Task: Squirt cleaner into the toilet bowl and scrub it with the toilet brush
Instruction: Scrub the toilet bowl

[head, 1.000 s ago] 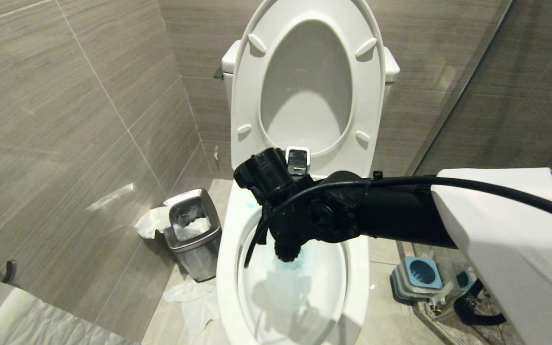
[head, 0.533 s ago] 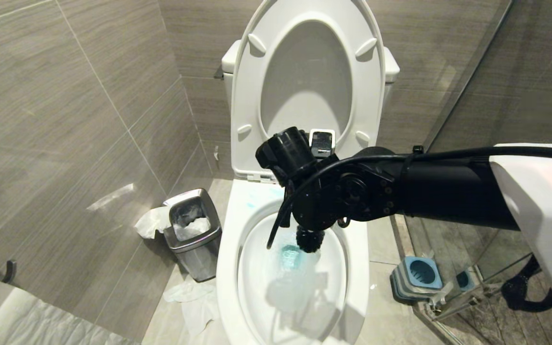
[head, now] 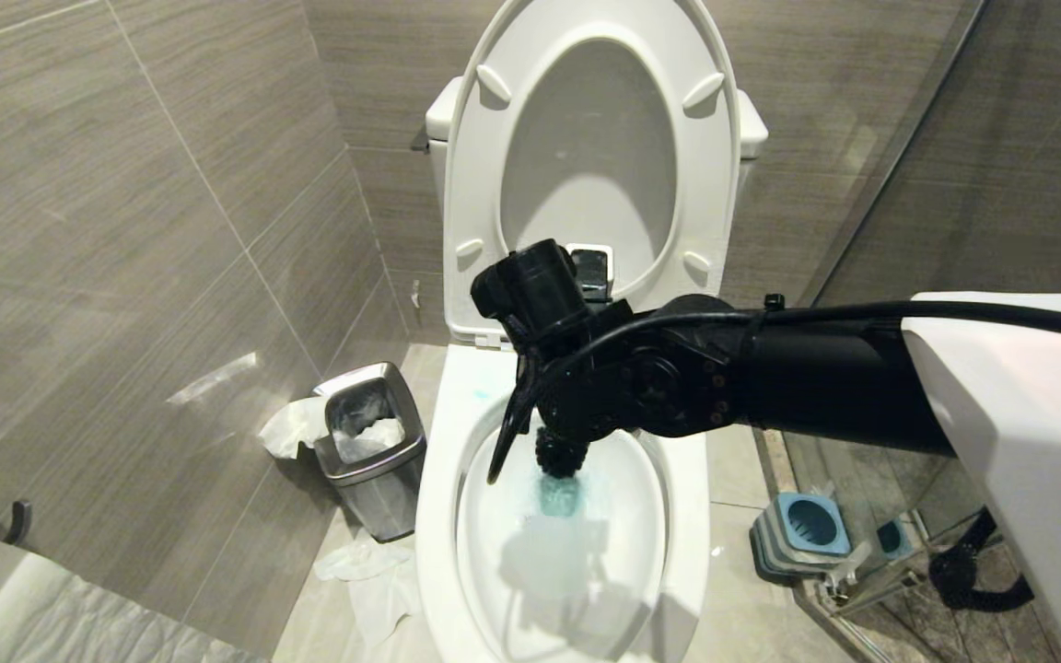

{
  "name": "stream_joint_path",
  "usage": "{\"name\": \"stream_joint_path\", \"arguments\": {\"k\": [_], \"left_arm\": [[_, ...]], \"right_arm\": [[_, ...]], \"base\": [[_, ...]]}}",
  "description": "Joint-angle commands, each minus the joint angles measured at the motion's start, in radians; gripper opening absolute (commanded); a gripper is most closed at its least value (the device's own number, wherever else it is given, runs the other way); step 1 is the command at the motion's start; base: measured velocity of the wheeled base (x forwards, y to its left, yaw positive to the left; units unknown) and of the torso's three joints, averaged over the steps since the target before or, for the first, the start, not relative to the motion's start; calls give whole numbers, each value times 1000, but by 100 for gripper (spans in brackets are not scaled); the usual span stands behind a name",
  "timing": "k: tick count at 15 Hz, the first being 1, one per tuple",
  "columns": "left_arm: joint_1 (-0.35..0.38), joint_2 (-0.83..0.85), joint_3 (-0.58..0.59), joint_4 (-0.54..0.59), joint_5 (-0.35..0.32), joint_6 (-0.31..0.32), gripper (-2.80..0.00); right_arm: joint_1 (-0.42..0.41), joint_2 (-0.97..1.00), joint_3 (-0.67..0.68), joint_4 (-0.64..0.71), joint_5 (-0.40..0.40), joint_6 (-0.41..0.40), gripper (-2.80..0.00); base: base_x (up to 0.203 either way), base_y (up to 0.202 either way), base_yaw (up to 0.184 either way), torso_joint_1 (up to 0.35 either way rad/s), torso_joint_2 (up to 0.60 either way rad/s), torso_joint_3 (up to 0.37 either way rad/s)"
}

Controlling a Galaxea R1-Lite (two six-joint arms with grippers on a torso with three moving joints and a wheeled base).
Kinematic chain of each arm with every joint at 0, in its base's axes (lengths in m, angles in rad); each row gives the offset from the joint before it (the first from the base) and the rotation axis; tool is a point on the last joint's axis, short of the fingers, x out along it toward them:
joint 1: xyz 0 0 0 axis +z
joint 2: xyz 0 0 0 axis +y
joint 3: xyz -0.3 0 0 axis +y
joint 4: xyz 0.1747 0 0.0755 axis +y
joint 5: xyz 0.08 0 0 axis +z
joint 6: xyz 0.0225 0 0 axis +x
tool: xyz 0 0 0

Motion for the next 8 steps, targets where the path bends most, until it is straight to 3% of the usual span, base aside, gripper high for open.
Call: {"name": "stream_joint_path", "arguments": {"k": [1,8], "left_arm": [[0,1,2,-1,0,0,-280],[0,1,2,0,0,0,-280]], "right_arm": [[6,21,0,-16,-7,-7,-280],[3,47,5,-88,-48,-24,-280]], "base": [[0,0,0,0,0,0],[0,0,0,0,0,0]]}}
